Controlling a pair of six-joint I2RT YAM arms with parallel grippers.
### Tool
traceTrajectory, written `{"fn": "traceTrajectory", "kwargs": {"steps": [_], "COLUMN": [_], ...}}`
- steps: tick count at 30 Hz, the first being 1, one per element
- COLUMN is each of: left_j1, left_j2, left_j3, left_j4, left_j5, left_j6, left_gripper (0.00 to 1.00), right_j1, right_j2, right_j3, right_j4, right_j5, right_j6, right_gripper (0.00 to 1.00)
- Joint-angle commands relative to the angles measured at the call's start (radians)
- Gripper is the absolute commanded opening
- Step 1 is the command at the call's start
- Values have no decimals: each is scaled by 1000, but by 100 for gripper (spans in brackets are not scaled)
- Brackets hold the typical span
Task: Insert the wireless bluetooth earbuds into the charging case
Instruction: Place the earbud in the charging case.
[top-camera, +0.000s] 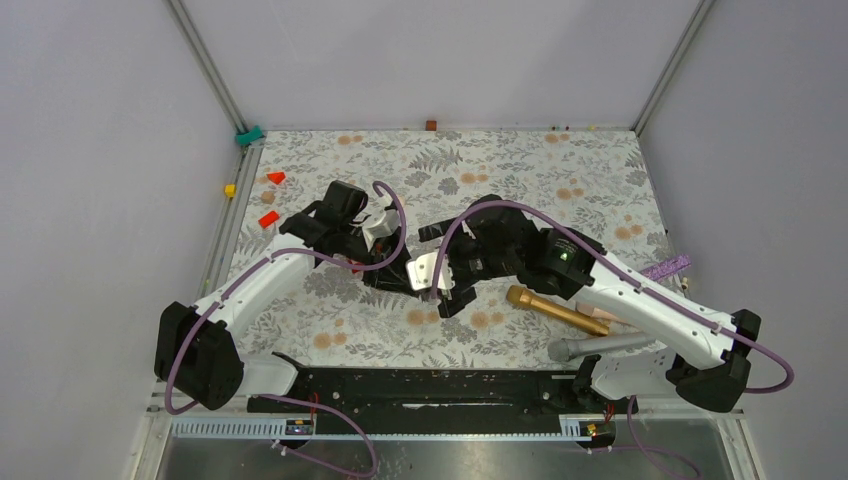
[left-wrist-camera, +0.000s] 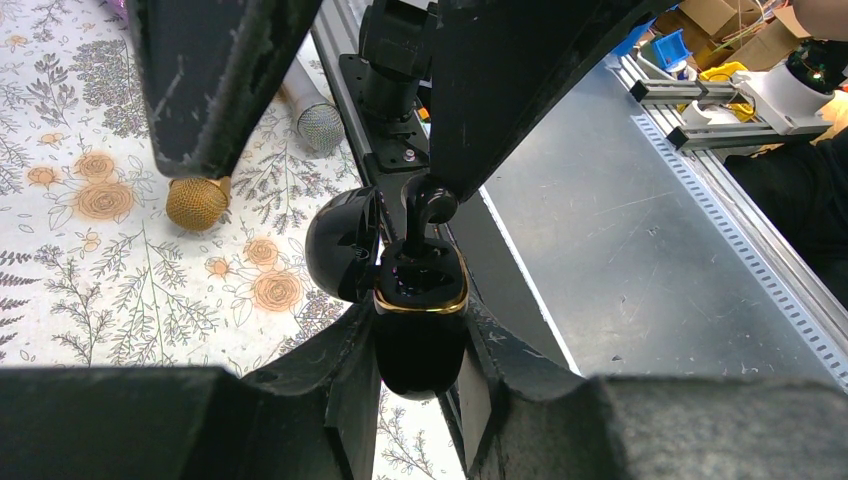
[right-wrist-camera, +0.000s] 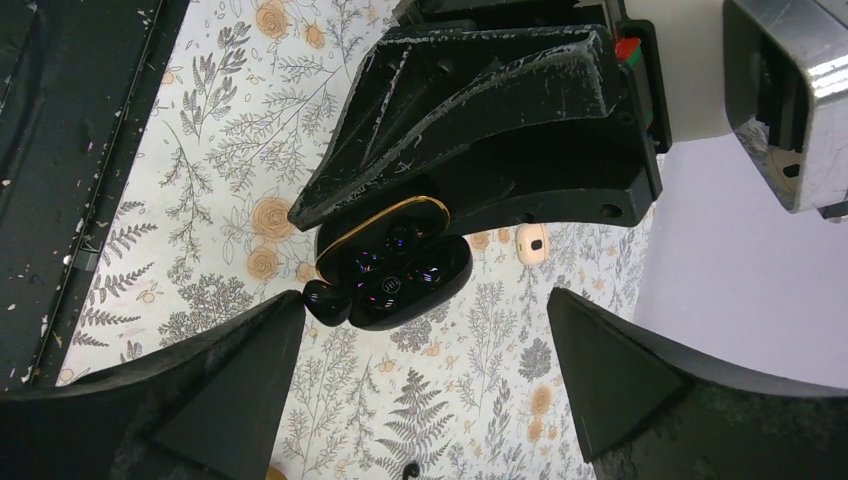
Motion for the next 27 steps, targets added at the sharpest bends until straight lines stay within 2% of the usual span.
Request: {"fn": "traceTrajectory", "kwargs": {"steps": [1, 27], "left_j1": [-3, -3], "left_j2": [-7, -7], "left_j3": [7, 6], "left_j4": [22, 22], "left_j5": [32, 36], "left_j6": [26, 27], "left_gripper": [0, 0], "right_j1": [6, 6], "right_j2": [14, 60], "right_j3": [16, 106], "right_j4": [46, 53], "right_j5": [6, 7], "right_j6": [35, 209], "right_gripper": [99, 100]}}
